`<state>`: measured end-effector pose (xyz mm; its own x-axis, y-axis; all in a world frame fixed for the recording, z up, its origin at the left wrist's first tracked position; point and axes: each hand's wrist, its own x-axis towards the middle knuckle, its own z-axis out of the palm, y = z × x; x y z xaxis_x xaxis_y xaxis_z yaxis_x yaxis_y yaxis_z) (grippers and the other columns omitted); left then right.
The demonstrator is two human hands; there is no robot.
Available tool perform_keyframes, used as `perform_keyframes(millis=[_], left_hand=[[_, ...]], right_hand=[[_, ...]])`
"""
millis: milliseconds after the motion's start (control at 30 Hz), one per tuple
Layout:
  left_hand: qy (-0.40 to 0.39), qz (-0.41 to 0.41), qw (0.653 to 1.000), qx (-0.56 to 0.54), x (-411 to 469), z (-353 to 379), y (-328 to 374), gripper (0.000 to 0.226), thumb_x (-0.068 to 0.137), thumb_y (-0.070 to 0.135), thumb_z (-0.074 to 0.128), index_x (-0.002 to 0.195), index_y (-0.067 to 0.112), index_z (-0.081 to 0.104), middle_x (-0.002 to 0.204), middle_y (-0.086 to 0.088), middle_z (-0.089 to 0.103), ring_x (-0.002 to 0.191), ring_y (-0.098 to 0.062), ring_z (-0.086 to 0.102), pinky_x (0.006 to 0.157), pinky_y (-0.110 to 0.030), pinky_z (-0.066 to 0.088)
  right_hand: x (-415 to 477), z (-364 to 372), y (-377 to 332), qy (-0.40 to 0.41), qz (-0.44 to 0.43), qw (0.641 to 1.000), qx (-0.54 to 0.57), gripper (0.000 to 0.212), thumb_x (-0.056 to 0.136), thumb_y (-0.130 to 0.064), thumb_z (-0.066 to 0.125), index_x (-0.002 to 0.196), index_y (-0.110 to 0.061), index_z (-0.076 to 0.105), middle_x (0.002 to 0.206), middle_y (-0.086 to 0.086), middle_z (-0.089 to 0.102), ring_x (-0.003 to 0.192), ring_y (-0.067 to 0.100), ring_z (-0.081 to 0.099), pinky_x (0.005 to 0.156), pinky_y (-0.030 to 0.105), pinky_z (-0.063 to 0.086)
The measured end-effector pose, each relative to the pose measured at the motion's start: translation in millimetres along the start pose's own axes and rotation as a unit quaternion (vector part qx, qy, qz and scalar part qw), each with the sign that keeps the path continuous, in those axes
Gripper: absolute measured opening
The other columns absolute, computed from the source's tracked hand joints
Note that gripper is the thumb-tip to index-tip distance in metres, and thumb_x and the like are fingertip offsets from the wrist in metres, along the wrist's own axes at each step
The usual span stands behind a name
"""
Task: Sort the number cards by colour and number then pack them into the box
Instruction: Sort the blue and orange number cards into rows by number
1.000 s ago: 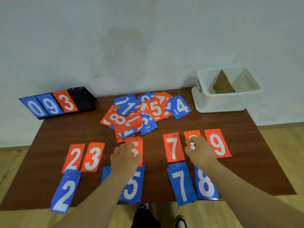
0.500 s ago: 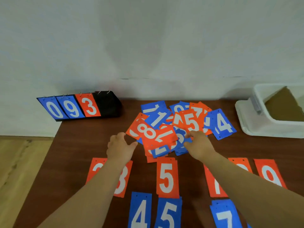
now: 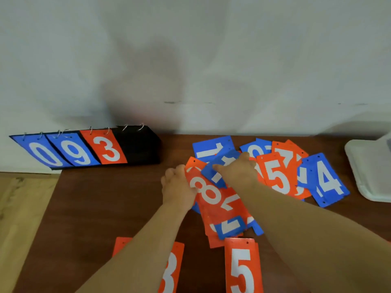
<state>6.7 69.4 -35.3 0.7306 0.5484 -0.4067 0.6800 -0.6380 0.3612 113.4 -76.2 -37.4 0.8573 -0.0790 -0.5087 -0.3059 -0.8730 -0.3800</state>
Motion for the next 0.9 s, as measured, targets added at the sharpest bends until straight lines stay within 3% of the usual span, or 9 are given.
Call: perform_keyframes(millis=[133, 300, 467, 567, 700, 833, 900], left_hand=[[-0.022, -0.014, 0.997, -0.072, 8, 1, -3, 0.08, 0.079, 0.031, 0.086, 0.143, 0.034, 0.038, 0.14, -0.003, 0.038, 0.126, -0.028, 0.053, 0.091, -0.036, 0.053], [-0.001, -0.022, 0.974, -0.227, 6, -7, -19, 0.051, 0.094, 0.022, 0.07, 0.14, 0.034, 0.05, 0.126, 0.005, 0.064, 0.106, -0.012, 0.064, 0.079, -0.028, 0.059], [0.066, -0.061, 0.957, -0.276, -2, -26, -40, 0.046, 0.098, 0.018, 0.065, 0.14, 0.029, 0.052, 0.1, 0.012, 0.064, 0.086, -0.005, 0.061, 0.063, -0.015, 0.044], [0.092, -0.095, 0.939, -0.317, -8, -37, -46, 0.05, 0.092, 0.015, 0.072, 0.138, 0.025, 0.053, 0.107, 0.012, 0.061, 0.092, -0.004, 0.058, 0.063, -0.016, 0.044], [0.137, -0.128, 0.912, -0.365, -16, -54, -51, 0.044, 0.088, 0.023, 0.078, 0.128, 0.027, 0.06, 0.118, 0.005, 0.066, 0.108, -0.017, 0.065, 0.083, -0.035, 0.058], [0.171, -0.149, 0.866, -0.446, -30, -70, -49, 0.027, 0.087, 0.03, 0.08, 0.11, 0.028, 0.066, 0.104, 0.007, 0.069, 0.094, -0.013, 0.068, 0.071, -0.029, 0.056], [0.202, -0.153, 0.847, -0.468, -41, -78, -48, 0.021, 0.089, 0.03, 0.077, 0.108, 0.027, 0.067, 0.104, 0.005, 0.07, 0.096, -0.015, 0.068, 0.071, -0.027, 0.056]], right_hand=[[9, 16, -5, 0.018, 0.033, 0.999, -0.017, 0.112, 0.071, -0.05, 0.086, 0.15, -0.019, 0.013, 0.136, 0.021, 0.039, 0.118, 0.038, 0.053, 0.096, 0.046, 0.053], [12, 16, -12, 0.002, 0.043, 0.999, 0.025, 0.114, 0.073, -0.036, 0.09, 0.154, -0.03, 0.011, 0.139, 0.019, 0.035, 0.108, 0.037, 0.06, 0.084, 0.044, 0.057], [9, 17, -11, 0.025, 0.011, 0.998, 0.052, 0.103, 0.08, -0.019, 0.083, 0.156, -0.029, 0.014, 0.137, 0.019, 0.041, 0.103, 0.034, 0.06, 0.076, 0.039, 0.056], [2, 18, -7, 0.046, -0.061, 0.991, 0.114, 0.089, 0.087, -0.005, 0.071, 0.156, -0.029, 0.022, 0.132, 0.014, 0.048, 0.083, 0.02, 0.057, 0.055, 0.028, 0.049], [-15, 8, -1, 0.073, -0.115, 0.972, 0.193, 0.075, 0.092, -0.004, 0.063, 0.152, -0.035, 0.031, 0.127, 0.0, 0.059, 0.093, 0.018, 0.065, 0.067, 0.033, 0.06], [-41, -16, 5, 0.085, -0.158, 0.961, 0.212, 0.068, 0.094, -0.002, 0.058, 0.152, -0.029, 0.034, 0.101, -0.007, 0.058, 0.067, 0.015, 0.059, 0.055, 0.027, 0.05], [-55, -26, 11, 0.081, -0.175, 0.956, 0.223, 0.069, 0.092, 0.0, 0.059, 0.149, -0.03, 0.036, 0.088, -0.005, 0.059, 0.061, 0.022, 0.058, 0.05, 0.032, 0.049]])
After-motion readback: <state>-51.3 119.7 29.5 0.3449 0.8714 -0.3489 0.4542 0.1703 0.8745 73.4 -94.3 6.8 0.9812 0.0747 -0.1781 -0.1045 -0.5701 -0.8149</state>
